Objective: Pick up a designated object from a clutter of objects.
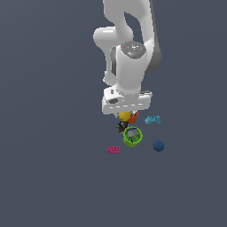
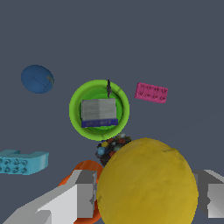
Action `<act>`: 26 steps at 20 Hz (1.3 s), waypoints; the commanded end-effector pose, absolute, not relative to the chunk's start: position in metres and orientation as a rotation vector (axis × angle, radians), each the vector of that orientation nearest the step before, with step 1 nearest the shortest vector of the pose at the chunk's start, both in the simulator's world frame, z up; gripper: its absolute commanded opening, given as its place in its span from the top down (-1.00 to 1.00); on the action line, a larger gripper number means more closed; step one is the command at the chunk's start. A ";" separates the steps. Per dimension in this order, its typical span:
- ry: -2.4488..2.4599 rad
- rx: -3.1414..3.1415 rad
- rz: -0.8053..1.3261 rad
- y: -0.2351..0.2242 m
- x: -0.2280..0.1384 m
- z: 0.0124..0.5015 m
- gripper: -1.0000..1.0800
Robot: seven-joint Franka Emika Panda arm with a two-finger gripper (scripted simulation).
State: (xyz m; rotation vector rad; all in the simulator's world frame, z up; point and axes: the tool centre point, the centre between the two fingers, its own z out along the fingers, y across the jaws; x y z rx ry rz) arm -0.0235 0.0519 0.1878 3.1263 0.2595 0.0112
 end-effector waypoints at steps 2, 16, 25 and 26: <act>0.259 3.126 0.010 0.075 -0.016 0.220 1.00; 0.261 3.129 0.004 0.162 0.018 0.338 1.00; 0.261 3.130 0.001 0.195 0.033 0.381 1.00; 0.261 3.130 0.001 0.197 0.034 0.384 1.00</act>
